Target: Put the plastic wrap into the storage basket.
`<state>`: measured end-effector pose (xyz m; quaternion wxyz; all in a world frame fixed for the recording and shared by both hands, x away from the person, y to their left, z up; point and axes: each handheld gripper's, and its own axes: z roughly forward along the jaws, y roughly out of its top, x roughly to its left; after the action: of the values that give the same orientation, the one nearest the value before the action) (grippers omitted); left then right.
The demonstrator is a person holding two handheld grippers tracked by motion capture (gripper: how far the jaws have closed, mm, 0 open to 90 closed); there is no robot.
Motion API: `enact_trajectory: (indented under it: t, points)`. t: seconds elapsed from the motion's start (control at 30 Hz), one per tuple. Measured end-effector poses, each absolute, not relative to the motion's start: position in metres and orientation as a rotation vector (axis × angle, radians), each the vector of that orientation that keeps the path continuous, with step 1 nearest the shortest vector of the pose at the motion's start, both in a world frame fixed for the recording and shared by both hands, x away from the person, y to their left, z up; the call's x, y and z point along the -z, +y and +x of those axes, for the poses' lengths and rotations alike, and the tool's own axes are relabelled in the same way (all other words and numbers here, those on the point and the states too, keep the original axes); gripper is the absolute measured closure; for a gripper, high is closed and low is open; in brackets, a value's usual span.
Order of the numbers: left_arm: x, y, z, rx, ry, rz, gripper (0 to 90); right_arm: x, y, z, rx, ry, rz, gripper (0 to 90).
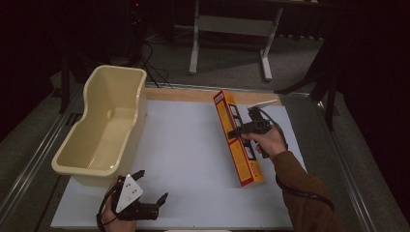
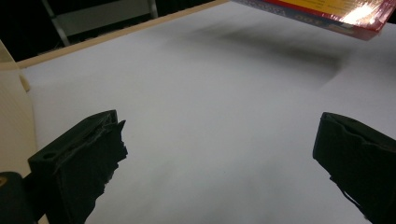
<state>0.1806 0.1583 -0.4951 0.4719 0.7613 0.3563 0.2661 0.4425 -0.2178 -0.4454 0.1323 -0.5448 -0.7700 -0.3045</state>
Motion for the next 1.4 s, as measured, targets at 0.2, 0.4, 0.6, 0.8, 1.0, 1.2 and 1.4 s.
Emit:
enact_trajectory:
  t: [0.2, 0.4, 0.6, 0.8, 1.0, 1.2, 1.4]
  points:
    - [0.495, 0.158, 0.18, -0.651, 0.872, 1.864, 1.7, 0.441, -0.195, 0.436, 0.941, -2.199, -1.504, 39.3]
    - [0.495, 0.159, 0.18, -0.652, 0.873, 1.863, 1.7, 0.434, -0.173, 0.431, 1.018, -2.122, -1.409, 39.3]
    - [0.494, 0.159, 0.179, -0.657, 0.872, 1.86, 1.7, 0.425, -0.149, 0.424, 1.068, -2.088, -1.327, 39.3]
    - [0.494, 0.16, 0.179, -0.659, 0.871, 1.86, 1.7, 0.416, -0.133, 0.421, 1.142, -1.987, -1.298, 39.3]
    - [0.494, 0.16, 0.179, -0.661, 0.872, 1.857, 1.7, 0.412, -0.118, 0.422, 1.187, -1.901, -1.307, 39.3]
    - [0.494, 0.159, 0.179, -0.661, 0.869, 1.861, 1.7, 0.408, -0.102, 0.421, 1.216, -1.835, -1.297, 39.3]
    - [0.494, 0.159, 0.178, -0.659, 0.868, 1.86, 1.7, 0.399, -0.088, 0.422, 1.267, -1.793, -1.286, 39.3]
